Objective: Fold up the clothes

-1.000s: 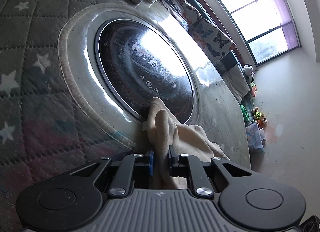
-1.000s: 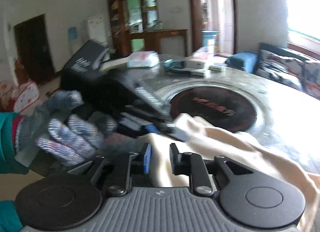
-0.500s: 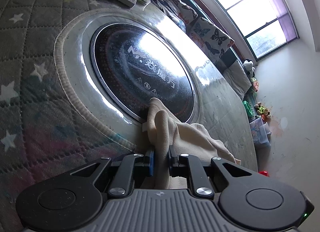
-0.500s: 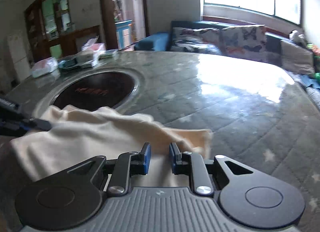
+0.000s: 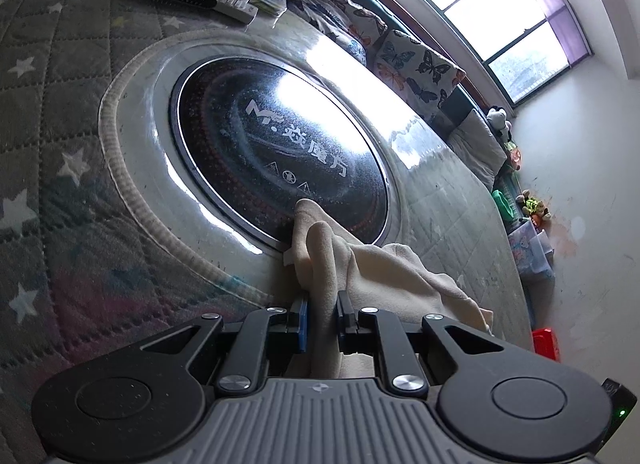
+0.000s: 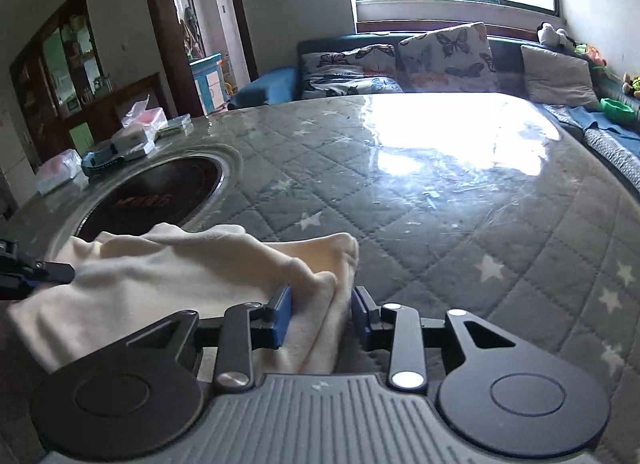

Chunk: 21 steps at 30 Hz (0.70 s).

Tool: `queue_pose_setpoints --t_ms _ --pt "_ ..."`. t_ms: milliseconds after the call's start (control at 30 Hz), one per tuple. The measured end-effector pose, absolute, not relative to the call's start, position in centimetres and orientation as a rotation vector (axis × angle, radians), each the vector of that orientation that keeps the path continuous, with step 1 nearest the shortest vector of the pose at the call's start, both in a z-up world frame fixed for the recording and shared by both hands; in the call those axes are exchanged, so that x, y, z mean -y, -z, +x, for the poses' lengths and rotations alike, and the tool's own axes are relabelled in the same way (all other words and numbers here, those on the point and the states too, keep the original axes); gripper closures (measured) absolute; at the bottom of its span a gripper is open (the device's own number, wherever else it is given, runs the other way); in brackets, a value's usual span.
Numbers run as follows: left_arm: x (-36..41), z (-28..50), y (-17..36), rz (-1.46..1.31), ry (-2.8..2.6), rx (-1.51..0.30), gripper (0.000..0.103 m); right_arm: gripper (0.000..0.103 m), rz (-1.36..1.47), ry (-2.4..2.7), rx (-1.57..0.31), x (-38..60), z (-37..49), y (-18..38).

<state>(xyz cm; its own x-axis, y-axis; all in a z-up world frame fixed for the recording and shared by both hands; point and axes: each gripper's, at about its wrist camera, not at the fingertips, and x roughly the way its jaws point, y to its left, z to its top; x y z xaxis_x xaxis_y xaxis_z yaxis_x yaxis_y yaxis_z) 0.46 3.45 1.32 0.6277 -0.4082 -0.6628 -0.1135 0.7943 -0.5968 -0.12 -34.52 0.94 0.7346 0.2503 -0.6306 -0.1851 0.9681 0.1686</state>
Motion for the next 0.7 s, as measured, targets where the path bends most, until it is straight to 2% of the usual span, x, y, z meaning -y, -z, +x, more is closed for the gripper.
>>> queue_pose_setpoints --t_ms 67,133,200,433,700 --pt "-3.2 0.5 -1.5 -0.63 0.181 -0.885 0.088 0.074 0.105 -0.243 -0.699 34.3 -0.2 -0.9" --pt "-3.0 0.5 -1.8 -0.607 0.179 -0.879 0.088 0.087 0.113 -0.246 -0.692 34.2 -0.4 -0.9" --pt "-2.7 0.5 -2.1 -0.583 0.179 -0.872 0.088 0.092 0.12 -0.245 -0.678 34.0 -0.6 -1.0" --pt "-0.9 1.0 -4.6 -0.493 0.226 -0.815 0.09 0.094 0.153 -0.221 -0.593 34.7 -2.2 -2.4" --pt "4.7 3.2 -6.5 -0.408 0.329 -0.786 0.09 0.094 0.141 -0.128 -0.53 37.4 -3.7 -4.2"
